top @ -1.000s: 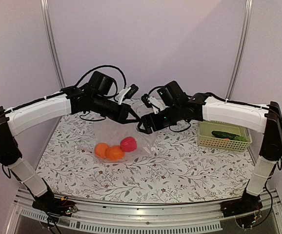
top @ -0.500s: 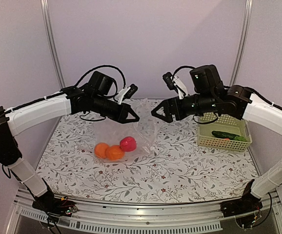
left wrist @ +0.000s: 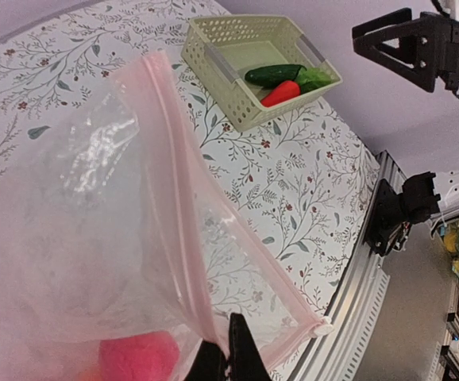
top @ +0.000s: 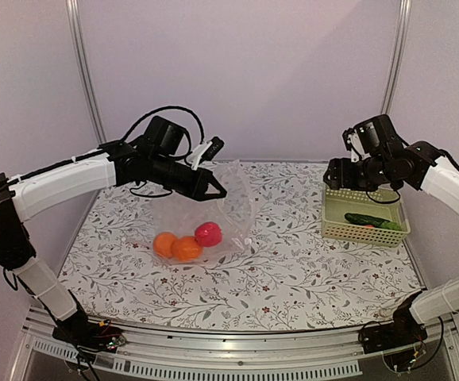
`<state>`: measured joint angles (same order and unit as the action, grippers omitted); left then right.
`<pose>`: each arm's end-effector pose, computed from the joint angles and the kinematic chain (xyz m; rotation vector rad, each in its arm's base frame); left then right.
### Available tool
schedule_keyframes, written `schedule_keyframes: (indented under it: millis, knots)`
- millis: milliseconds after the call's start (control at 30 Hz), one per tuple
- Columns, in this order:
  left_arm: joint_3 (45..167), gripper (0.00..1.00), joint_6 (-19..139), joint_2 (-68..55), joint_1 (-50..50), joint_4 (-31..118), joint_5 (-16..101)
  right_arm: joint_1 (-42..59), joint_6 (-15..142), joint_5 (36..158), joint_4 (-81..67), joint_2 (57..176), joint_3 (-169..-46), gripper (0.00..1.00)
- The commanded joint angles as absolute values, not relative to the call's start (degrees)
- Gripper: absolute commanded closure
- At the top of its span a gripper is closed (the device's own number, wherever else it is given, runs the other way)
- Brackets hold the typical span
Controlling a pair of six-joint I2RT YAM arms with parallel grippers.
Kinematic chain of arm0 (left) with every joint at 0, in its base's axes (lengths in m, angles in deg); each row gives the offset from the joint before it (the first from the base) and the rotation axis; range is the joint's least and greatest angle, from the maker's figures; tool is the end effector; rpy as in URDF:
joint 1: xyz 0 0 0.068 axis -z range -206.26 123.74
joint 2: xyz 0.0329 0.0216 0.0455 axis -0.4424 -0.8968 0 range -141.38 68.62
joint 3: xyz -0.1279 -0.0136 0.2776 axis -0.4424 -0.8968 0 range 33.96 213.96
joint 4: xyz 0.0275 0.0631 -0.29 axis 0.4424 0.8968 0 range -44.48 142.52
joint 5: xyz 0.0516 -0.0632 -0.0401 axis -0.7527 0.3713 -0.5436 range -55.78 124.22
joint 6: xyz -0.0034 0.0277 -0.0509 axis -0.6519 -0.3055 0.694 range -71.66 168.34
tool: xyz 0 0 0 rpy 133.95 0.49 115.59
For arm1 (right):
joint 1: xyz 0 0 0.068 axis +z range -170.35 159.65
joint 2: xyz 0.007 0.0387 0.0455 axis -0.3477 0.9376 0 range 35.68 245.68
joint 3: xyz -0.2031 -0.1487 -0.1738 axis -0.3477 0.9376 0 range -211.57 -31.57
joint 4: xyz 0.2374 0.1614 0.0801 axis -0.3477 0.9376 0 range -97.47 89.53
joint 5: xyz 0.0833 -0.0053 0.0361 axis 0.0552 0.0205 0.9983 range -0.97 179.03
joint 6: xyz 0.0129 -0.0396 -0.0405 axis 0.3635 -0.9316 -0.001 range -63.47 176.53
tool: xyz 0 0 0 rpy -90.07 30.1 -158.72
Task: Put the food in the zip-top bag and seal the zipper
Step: Adjust the fake vegetable in the bin.
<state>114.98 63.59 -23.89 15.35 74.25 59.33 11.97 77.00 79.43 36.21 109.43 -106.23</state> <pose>0.2935 -0.2843 0.3415 0.7852 2.2703 -0.9955 0.2605 0.1565 0.3859 -0.1546 2.3155 0.2762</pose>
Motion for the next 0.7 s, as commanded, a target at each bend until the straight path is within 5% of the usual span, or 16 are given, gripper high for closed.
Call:
schedule_keyframes:
  millis: [0, 667]
  knots:
    - [114.4, 1.0, 63.65, -22.96, 14.98, 74.11, 59.18, 5.56, 83.31, 75.8, 39.8, 107.31, -102.01, 0.22]
    - [114.47, 1.0, 63.42, -22.59, 15.05, 74.43, 58.95, -19.82, 82.25, 76.5, 35.69, 117.38, -93.41, 0.18]
